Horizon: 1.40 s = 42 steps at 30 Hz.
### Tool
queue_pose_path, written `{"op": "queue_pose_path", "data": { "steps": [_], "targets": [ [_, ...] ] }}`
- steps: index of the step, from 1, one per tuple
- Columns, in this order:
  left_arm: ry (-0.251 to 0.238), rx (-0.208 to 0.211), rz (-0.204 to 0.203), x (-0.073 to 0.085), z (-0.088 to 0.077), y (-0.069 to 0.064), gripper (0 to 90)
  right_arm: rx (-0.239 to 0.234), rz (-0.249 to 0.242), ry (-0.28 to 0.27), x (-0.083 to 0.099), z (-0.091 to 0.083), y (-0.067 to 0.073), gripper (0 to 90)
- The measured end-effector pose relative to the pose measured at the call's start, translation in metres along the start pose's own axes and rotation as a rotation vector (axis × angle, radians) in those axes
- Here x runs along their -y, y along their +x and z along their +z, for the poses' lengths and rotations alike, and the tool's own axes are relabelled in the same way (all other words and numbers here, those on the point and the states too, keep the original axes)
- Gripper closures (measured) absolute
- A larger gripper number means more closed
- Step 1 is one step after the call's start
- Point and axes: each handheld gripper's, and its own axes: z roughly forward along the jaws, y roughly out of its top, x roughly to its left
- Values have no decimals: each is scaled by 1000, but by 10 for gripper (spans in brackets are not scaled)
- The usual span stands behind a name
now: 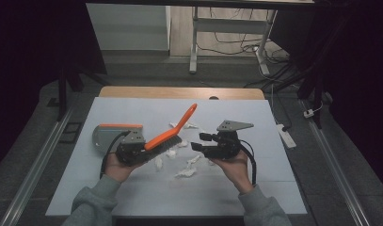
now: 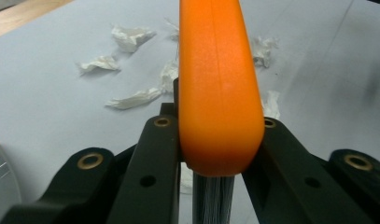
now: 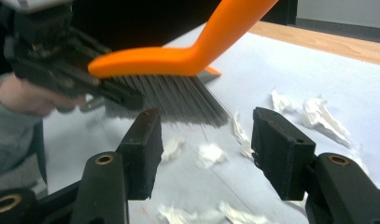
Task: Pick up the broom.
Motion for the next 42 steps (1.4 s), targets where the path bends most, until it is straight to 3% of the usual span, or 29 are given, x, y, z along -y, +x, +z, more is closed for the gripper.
{"op": "queue_pose_path", "data": {
  "steps": [6, 11, 19, 22, 23, 33, 42],
  "targets": [
    [25, 39, 40, -1, 1, -2, 797, 3, -39, 25, 3, -8, 0, 428],
    [54, 74, 68, -3, 0, -3, 797, 8, -101, 61, 0, -13, 5, 427],
    [115, 125, 85, -5, 7, -9, 797, 3, -181, 116, -8, -16, 19, 426],
    [135, 147, 95, -6, 10, -11, 797, -9, -183, 119, -9, -15, 20, 425],
    [161, 159, 121, -7, 11, -11, 797, -7, -186, 124, -9, -15, 20, 425],
    [256, 224, 159, -14, 24, -24, 797, -51, -218, 156, -12, -16, 24, 421],
    [309, 296, 196, -21, 31, -35, 796, -81, -303, 276, -10, -6, 34, 405]
  ]
}}
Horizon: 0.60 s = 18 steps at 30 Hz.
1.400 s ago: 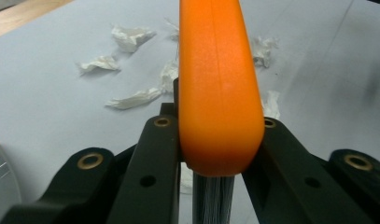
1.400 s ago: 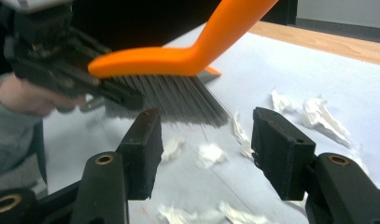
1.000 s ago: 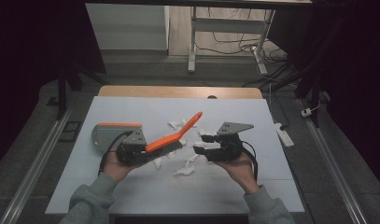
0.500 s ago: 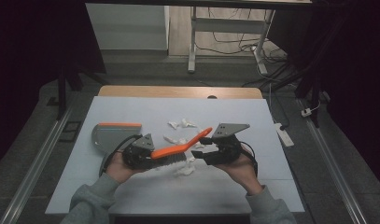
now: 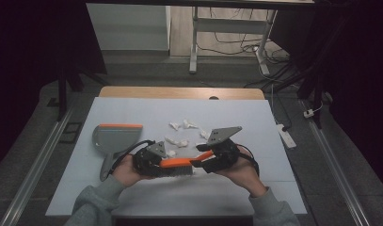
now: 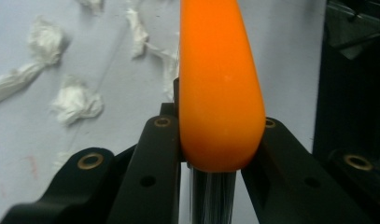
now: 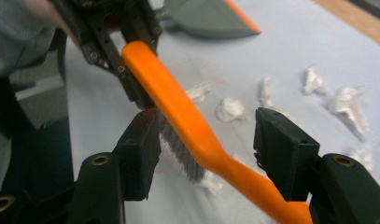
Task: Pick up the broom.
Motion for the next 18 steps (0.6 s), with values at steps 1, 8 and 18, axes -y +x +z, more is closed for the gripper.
{"op": "queue_pose_path", "data": {
  "steps": [1, 8, 18],
  "targets": [
    [5, 8, 3, -1, 0, 0, 796, -9, -8, 13, 0, 2, 1, 402],
    [31, 18, 19, -8, -2, -2, 796, -30, -4, 63, 4, 11, -2, 381],
    [113, 4, 59, -31, -22, 1, 796, -41, -32, 56, 0, 8, -2, 387]
  ]
}}
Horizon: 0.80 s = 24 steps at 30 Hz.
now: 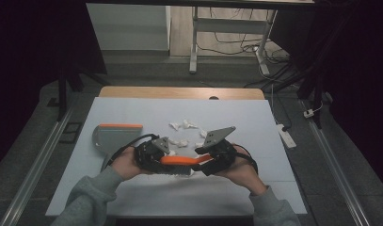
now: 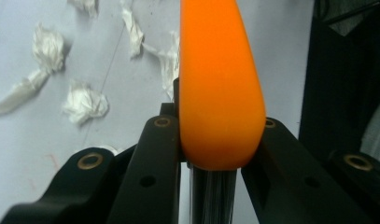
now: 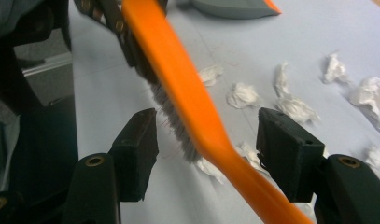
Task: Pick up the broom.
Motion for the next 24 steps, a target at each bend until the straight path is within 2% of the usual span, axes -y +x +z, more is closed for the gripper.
{"op": "queue_pose_path", "data": {
  "steps": [6, 8, 13, 16, 17, 18, 20, 22, 24],
  "targets": [
    [32, 29, 37, -15, 0, -1, 795, -24, -34, 37, -5, 6, 4, 468],
    [36, 46, 52, -17, 0, -1, 795, -34, -45, 63, -3, 9, 5, 507],
    [59, 54, 74, -19, 3, -2, 795, -54, -49, 117, 1, 16, 2, 590],
    [61, 74, 82, -18, 3, 0, 795, -67, -74, 147, 3, 20, 4, 638],
    [62, 82, 82, -18, 3, 0, 795, -74, -106, 158, 3, 22, 6, 659],
    [63, 88, 86, -18, 3, 1, 795, -74, -106, 158, 3, 22, 6, 659],
    [61, 98, 93, -16, 3, 3, 793, -74, -142, 158, 3, 24, 8, 676],
    [47, 88, 106, -14, 2, 2, 784, -87, -163, 165, 2, 25, 11, 686],
    [16, 78, 94, -11, 0, 4, 770, -73, -163, 151, 2, 24, 11, 688]
  ]
}}
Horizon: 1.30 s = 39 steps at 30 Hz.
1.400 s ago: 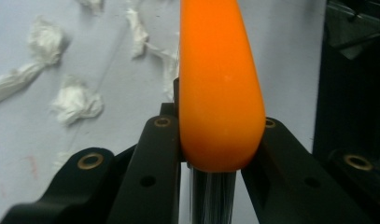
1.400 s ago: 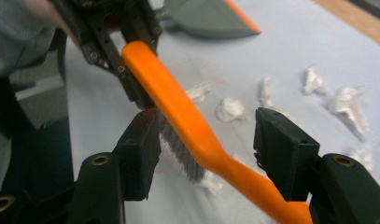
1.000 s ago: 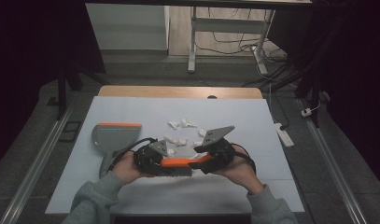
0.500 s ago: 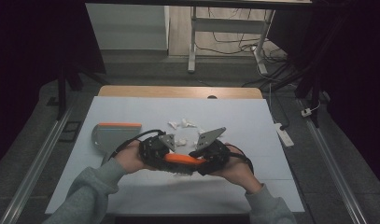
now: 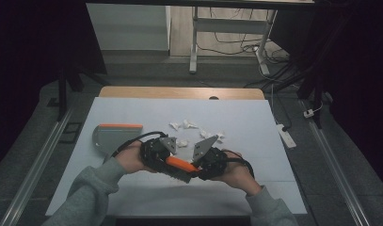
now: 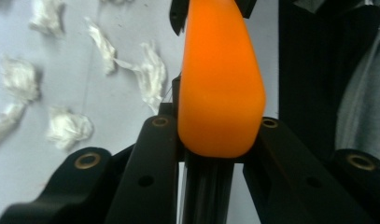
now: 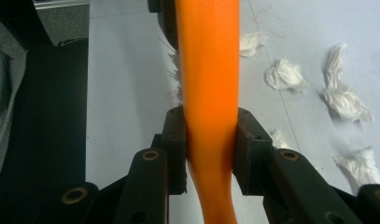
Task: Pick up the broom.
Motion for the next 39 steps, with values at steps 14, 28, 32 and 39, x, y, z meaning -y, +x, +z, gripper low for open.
{"op": "queue_pose_path", "data": {
  "steps": [14, 28, 32, 39],
  "targets": [
    [-305, -417, -194, 43, -34, -22, 271, 30, 162, -104, 14, -12, -20, 691],
    [-502, -536, -345, 121, -23, -57, 279, 131, 303, -245, 31, -36, -42, 691],
    [-505, -591, -360, 131, -22, -64, 276, 171, 327, -269, 37, -46, -46, 691],
    [-478, -627, -422, 151, -21, -68, 261, 260, 385, -281, 50, -61, -53, 691]
  ]
}}
